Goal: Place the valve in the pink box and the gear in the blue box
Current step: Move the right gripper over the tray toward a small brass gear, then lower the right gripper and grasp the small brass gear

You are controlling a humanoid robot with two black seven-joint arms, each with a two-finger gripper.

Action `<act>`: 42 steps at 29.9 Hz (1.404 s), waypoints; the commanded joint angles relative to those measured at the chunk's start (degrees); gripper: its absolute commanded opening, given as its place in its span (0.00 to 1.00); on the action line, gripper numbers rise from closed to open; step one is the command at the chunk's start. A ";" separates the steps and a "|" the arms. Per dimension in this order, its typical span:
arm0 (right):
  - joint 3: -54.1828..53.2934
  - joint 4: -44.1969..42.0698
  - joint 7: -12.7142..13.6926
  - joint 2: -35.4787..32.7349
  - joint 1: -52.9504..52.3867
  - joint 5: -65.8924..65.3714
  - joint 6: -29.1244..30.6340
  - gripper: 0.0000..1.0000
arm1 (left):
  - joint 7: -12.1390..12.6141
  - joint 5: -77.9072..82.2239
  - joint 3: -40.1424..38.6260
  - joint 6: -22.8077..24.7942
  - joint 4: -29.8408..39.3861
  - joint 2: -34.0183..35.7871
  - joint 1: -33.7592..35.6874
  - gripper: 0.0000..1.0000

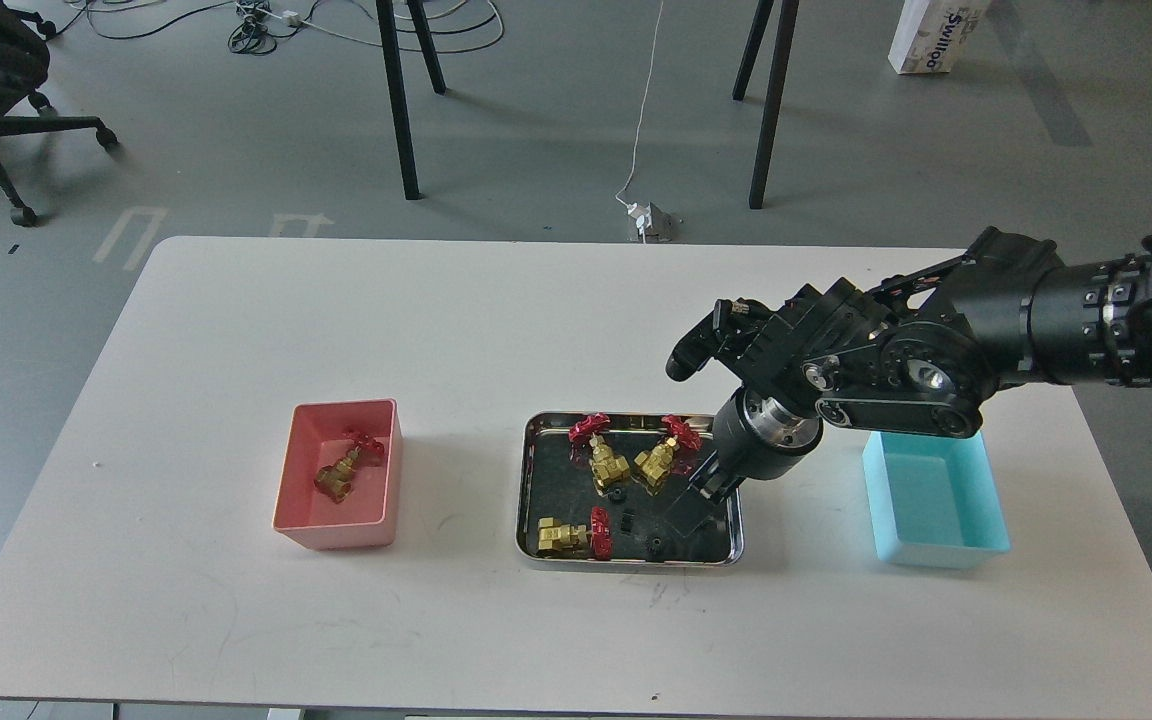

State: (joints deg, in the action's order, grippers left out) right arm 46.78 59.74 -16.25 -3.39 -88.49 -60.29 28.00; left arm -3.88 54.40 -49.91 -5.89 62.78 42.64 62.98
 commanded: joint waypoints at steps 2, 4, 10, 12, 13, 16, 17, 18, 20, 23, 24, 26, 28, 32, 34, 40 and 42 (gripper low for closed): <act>1.21 -4.54 -1.50 3.39 2.44 -0.26 -0.74 0.90 | -0.08 0.00 -0.01 0.00 -0.38 0.95 0.66 0.95; 2.69 -5.68 -2.81 3.39 3.31 -1.75 -2.41 0.86 | -0.08 0.00 -0.01 0.00 -0.38 1.39 0.66 0.95; 6.31 -7.35 -5.63 3.39 4.11 -4.57 -4.79 0.75 | -0.08 -2.19 0.08 0.00 -0.38 2.71 0.83 0.95; 6.31 -8.23 -5.63 3.39 4.63 -4.57 -5.32 0.74 | -0.08 -2.55 -0.01 0.00 -0.38 2.89 0.83 0.95; 6.31 -8.76 -5.63 3.39 4.90 -4.57 -5.67 0.73 | -0.08 -2.55 -0.01 0.00 -0.38 3.06 0.92 0.95; 6.31 -9.47 -5.63 3.39 5.08 -4.57 -6.46 0.72 | -0.08 -2.64 -0.01 0.00 -0.46 3.33 0.83 0.95; 6.31 -9.47 -5.63 3.39 5.08 -4.57 -6.55 0.72 | -0.08 -2.64 -0.01 0.00 -0.46 3.42 0.83 0.95; 6.22 -9.55 -5.63 3.39 4.99 -4.57 -6.73 0.72 | -0.08 -2.64 -0.01 0.00 -0.46 3.42 0.83 0.95; 6.22 -9.56 -5.72 3.39 4.73 -4.57 -7.16 0.71 | -0.08 -2.64 -0.10 0.00 -0.46 3.42 0.92 0.95; 6.22 -9.56 -5.72 3.39 4.99 -4.48 -7.25 0.71 | -0.08 -2.64 -0.10 0.00 -0.46 3.59 1.01 0.95; 6.22 -9.56 -5.72 3.39 5.16 -4.40 -7.25 0.71 | -0.08 -2.64 -0.10 0.00 -0.46 3.51 1.18 0.95; 6.22 -9.64 -5.81 3.39 5.25 -4.22 -7.26 0.71 | 0.01 -2.64 -0.10 0.00 -0.46 3.59 1.36 0.95; 6.22 -9.56 -5.81 3.39 5.34 -3.96 -7.26 0.71 | 0.01 -2.64 -0.10 0.00 -0.46 3.68 1.36 0.95; 6.22 -9.55 -5.81 3.39 6.04 -3.78 -7.43 0.72 | 0.01 -2.72 -0.01 0.00 -0.46 4.21 1.27 0.95; 6.13 -9.73 -5.81 3.39 6.57 -3.78 -7.69 0.71 | 0.01 -3.25 -0.01 0.00 -0.46 4.47 1.27 0.95; 5.87 -10.26 -5.81 3.39 7.36 -3.78 -8.75 0.71 | 0.01 -4.48 -0.01 0.00 -0.46 5.09 1.36 0.95; 5.87 -10.26 -5.90 3.39 7.36 -3.78 -8.92 0.71 | 0.01 -4.48 -0.01 0.00 -0.46 5.26 1.36 0.95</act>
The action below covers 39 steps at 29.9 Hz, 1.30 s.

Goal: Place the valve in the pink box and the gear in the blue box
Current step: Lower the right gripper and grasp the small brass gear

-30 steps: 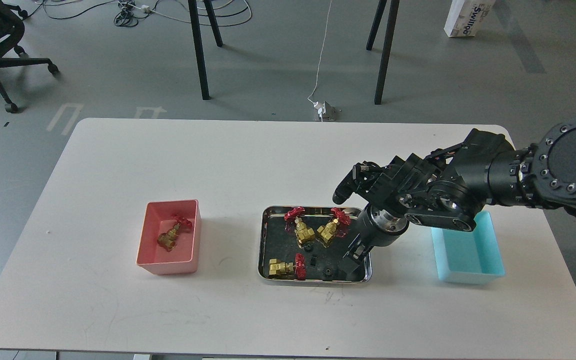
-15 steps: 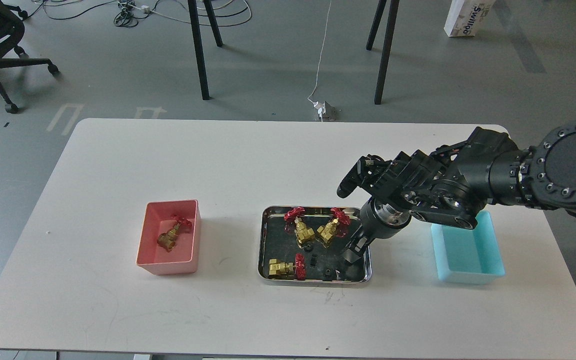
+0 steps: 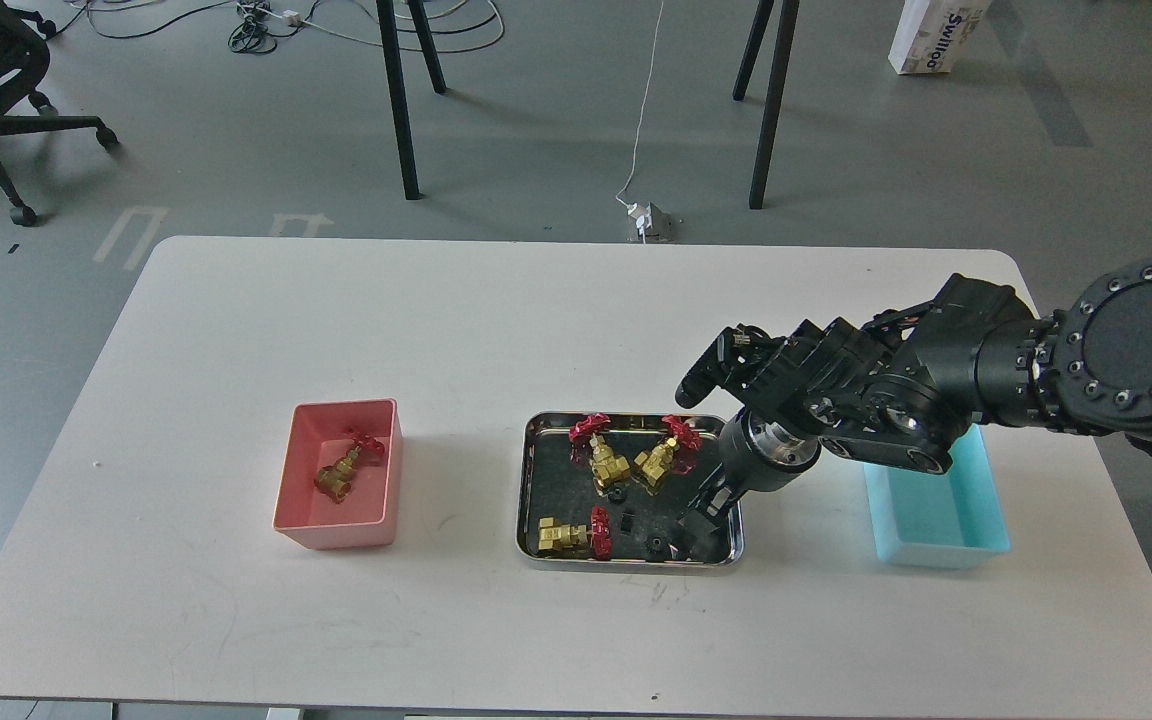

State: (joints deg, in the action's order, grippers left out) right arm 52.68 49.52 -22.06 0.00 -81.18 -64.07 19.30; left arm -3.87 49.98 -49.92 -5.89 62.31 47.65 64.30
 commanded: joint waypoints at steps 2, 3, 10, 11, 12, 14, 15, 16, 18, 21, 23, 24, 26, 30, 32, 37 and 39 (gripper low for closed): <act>-0.04 -0.04 -0.09 0.00 0.14 -0.01 -0.84 0.71 | 0.00 -0.06 0.00 0.00 0.00 0.25 0.04 0.95; -0.12 -0.04 -0.09 0.00 0.23 -0.01 -1.19 0.71 | 0.00 -0.06 -0.09 0.00 0.00 0.33 0.04 0.95; -0.65 0.49 -1.22 0.00 0.67 -0.01 -1.73 0.71 | 0.00 -0.24 -0.09 0.00 0.00 0.68 0.47 0.95; -0.65 0.49 -1.49 0.00 0.84 -0.01 -1.73 0.71 | 0.00 -0.50 0.00 0.00 0.00 0.68 0.47 0.95; -0.65 0.58 -1.67 0.00 0.93 -0.01 -1.73 0.71 | 0.00 -0.76 0.00 0.00 0.00 0.77 0.47 0.95; -0.91 0.49 -1.84 0.00 1.02 -0.01 -1.73 0.71 | 0.00 -1.29 0.00 0.00 0.00 1.03 0.56 0.95; -1.00 0.58 -1.84 0.00 1.20 -0.01 -1.73 0.71 | 0.00 -1.55 0.00 0.00 0.00 1.12 0.48 0.95; -1.00 0.49 -1.93 0.00 1.37 -0.01 -1.73 0.71 | 0.00 -1.55 0.00 0.00 0.00 1.12 0.47 0.95; -1.00 0.49 -1.93 0.00 1.64 -0.01 -1.73 0.71 | 0.00 -1.55 0.00 0.00 0.00 1.30 0.47 0.95; -1.00 0.31 -1.93 0.00 2.51 -0.09 -1.73 0.71 | 0.00 -1.55 0.00 0.00 0.00 1.48 0.48 0.95; -0.91 0.14 -1.84 0.00 2.69 -0.18 -1.73 0.70 | 0.00 -1.55 -0.09 0.00 0.00 1.56 0.56 0.95; -0.91 -0.04 -1.84 0.00 2.95 -0.18 -1.73 0.70 | 0.00 -1.64 -0.09 0.00 0.00 1.56 0.56 0.95; -0.91 -0.21 -1.84 0.00 3.31 -0.18 -1.73 0.70 | 0.00 -1.55 -0.09 0.00 0.00 1.56 0.56 0.95; -0.91 -1.09 -1.84 0.00 3.31 -0.18 -2.25 0.69 | 0.00 -1.64 -0.17 0.00 0.00 1.56 0.65 0.95; -0.91 -1.18 -1.76 0.00 3.39 -0.18 -2.34 0.67 | 0.00 -1.64 -0.09 -0.08 0.00 1.56 0.65 0.95; -0.91 -1.71 -1.58 0.00 3.83 -0.18 -2.34 0.62 | 0.00 -1.64 -0.09 -0.08 0.00 1.56 0.65 0.95; -0.91 -1.71 -1.58 0.00 3.92 -0.18 -2.34 0.60 | 0.00 -1.64 -0.17 0.00 0.09 1.56 0.65 0.95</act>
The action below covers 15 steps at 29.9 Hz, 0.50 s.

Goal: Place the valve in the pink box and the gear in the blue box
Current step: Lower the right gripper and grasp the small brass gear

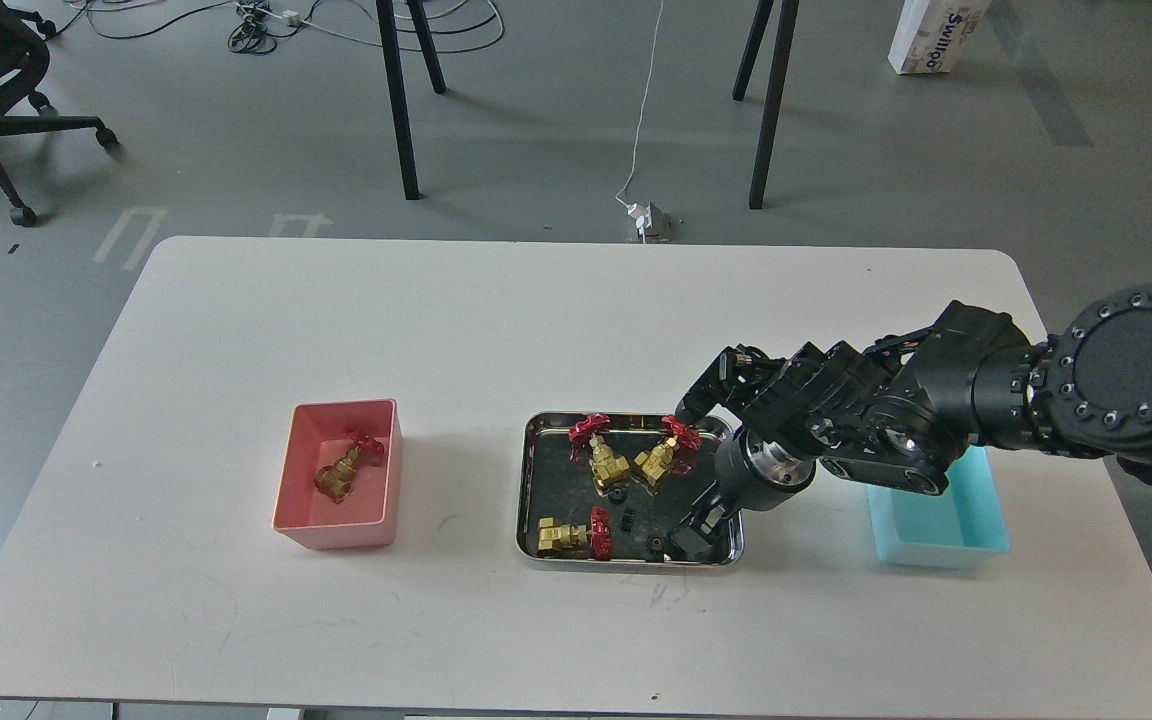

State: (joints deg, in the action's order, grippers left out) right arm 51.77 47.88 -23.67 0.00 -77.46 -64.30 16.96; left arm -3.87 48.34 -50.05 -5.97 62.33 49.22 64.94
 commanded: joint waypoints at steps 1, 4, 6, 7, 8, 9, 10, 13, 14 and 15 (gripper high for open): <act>0.00 -0.07 0.02 0.00 0.20 -0.04 0.01 0.58 | 0.00 0.00 0.04 0.00 -0.01 0.00 0.18 0.95; 0.00 -0.07 0.02 0.00 0.20 -0.04 0.01 0.56 | 0.00 0.00 0.04 0.00 -0.02 0.00 0.27 0.95; 0.00 -0.07 0.02 0.00 0.29 -0.13 0.01 0.54 | 0.00 0.00 0.04 0.00 -0.02 -0.09 0.27 0.95; 0.00 -0.07 0.11 0.00 0.29 -0.13 0.01 0.53 | 0.00 0.00 0.04 0.08 -0.02 -0.09 0.27 0.95; 0.00 -0.16 0.20 0.00 0.29 -0.13 0.01 0.51 | 0.00 0.00 0.04 0.08 -0.02 -0.09 0.27 0.95; 0.00 -0.16 0.20 0.00 0.38 -0.13 0.01 0.50 | 0.00 0.00 0.04 0.00 -0.02 -0.09 0.18 0.95; 0.00 -0.16 0.20 0.00 0.47 -0.22 0.01 0.48 | 0.00 0.00 0.04 0.08 -0.02 -0.09 0.27 0.95; 0.00 -0.16 0.38 0.00 0.56 -0.22 0.01 0.44 | 0.00 0.00 0.04 0.00 -0.02 -0.09 0.27 0.95; 0.00 -0.16 0.46 0.00 0.56 -0.30 0.01 0.42 | 0.00 0.00 -0.05 0.08 -0.02 -0.09 0.27 0.95; 0.00 -0.16 0.46 0.00 0.56 -0.30 0.01 0.40 | 0.00 0.00 0.04 0.00 -0.02 -0.09 0.27 0.95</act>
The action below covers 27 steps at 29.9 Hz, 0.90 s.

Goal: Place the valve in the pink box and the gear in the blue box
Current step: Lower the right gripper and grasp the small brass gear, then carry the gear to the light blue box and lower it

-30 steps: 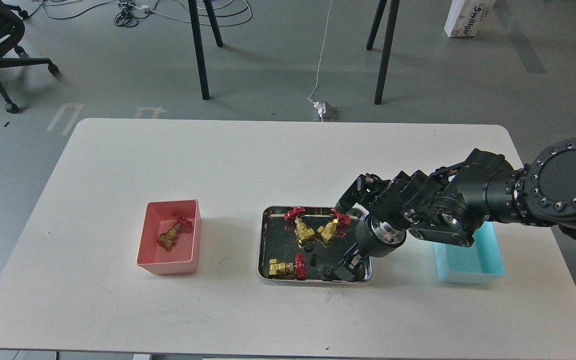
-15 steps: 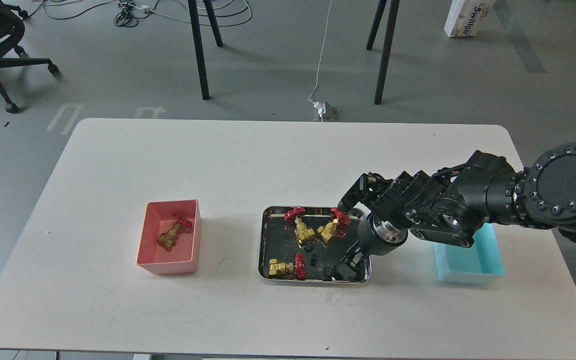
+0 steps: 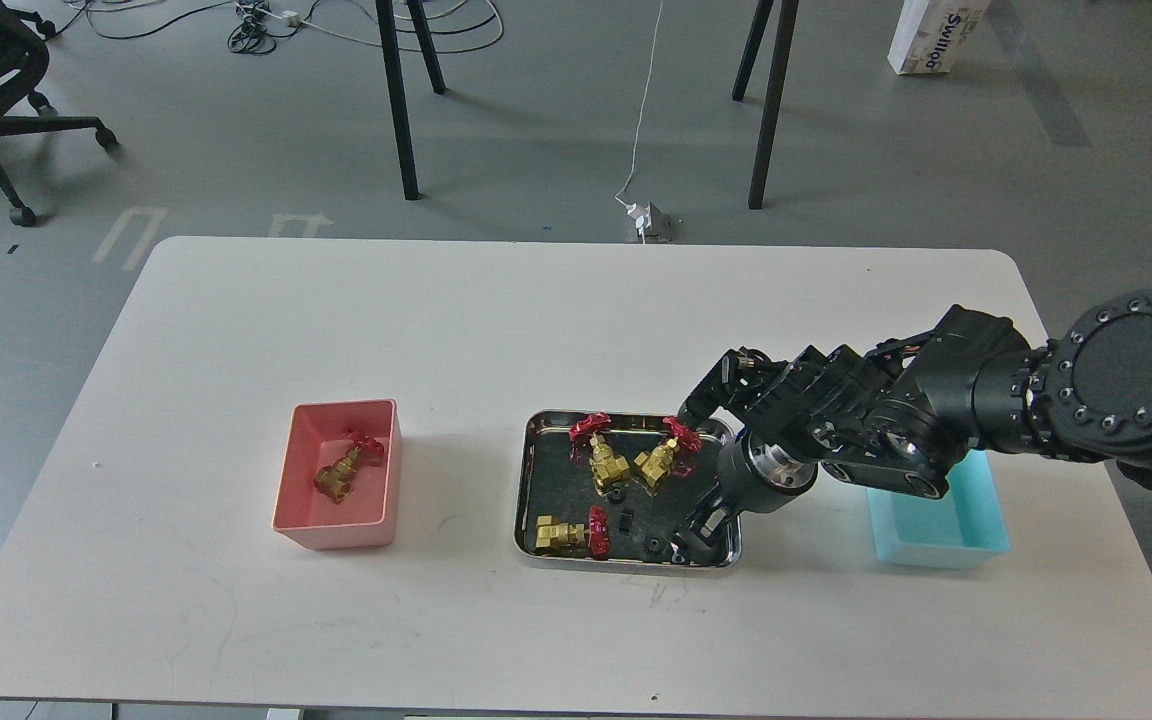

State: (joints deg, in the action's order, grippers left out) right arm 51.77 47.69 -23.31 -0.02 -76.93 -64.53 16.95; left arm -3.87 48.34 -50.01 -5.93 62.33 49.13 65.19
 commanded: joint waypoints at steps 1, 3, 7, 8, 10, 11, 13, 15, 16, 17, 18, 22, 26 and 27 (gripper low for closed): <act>0.00 0.03 0.11 0.02 0.03 -0.07 0.01 0.39 | 0.00 0.00 0.00 0.04 -0.01 0.00 0.02 0.95; 0.09 0.03 0.20 0.02 0.03 -0.07 0.10 0.36 | 0.00 0.00 0.00 -0.05 -0.01 0.00 0.02 0.95; 0.09 0.12 0.20 0.02 -0.06 -0.07 0.18 0.28 | 0.00 0.00 -0.09 -0.05 -0.01 0.09 0.02 0.95; 0.09 0.03 0.20 0.02 -0.06 -0.07 0.18 0.26 | 0.00 0.00 -0.09 -0.05 0.07 0.09 0.02 0.95; 0.09 0.12 0.28 0.02 -0.15 -0.07 0.36 0.21 | 0.00 0.00 -0.09 -0.05 0.07 0.00 0.02 0.95; 0.09 0.12 0.28 0.02 -0.24 -0.07 0.45 0.18 | 0.00 0.00 -0.09 -0.05 -0.01 0.09 0.02 0.95; 0.09 0.12 0.28 0.02 -0.32 -0.07 0.62 0.14 | 0.00 0.00 -0.09 -0.05 -0.01 0.09 0.02 0.95; 0.09 0.12 0.28 0.02 -0.59 -0.07 0.62 0.09 | 0.00 0.00 -0.09 -0.05 0.07 0.00 0.02 0.95; 0.09 0.12 0.28 0.02 -0.76 -0.07 0.71 0.07 | 0.00 0.00 -0.01 -0.05 0.08 0.09 0.02 0.95; 0.09 0.03 0.28 0.02 -0.94 -0.07 0.62 0.06 | 0.00 0.00 0.00 -0.05 0.08 0.00 0.02 0.95; 0.00 -0.05 0.28 0.02 -1.37 0.19 0.62 0.05 | 0.00 0.00 0.00 -0.05 -0.01 0.00 -0.06 0.95; -2.98 -0.75 0.20 0.02 -4.10 2.82 0.54 0.04 | 0.00 0.00 0.17 -0.14 -0.01 -0.18 -0.06 0.95; -6.24 -0.06 0.28 0.02 -7.78 11.96 0.80 0.04 | 0.00 0.09 0.70 -0.14 -0.01 -0.35 -0.15 0.95; -6.50 0.21 0.28 0.02 -8.75 13.28 0.71 0.04 | -0.09 0.09 0.79 -0.05 -0.01 -0.35 -0.15 0.95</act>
State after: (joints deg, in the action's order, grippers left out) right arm 46.66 47.22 -23.10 0.00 -83.03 -56.07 17.63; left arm -3.87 48.36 -49.61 -6.07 62.32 48.87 65.11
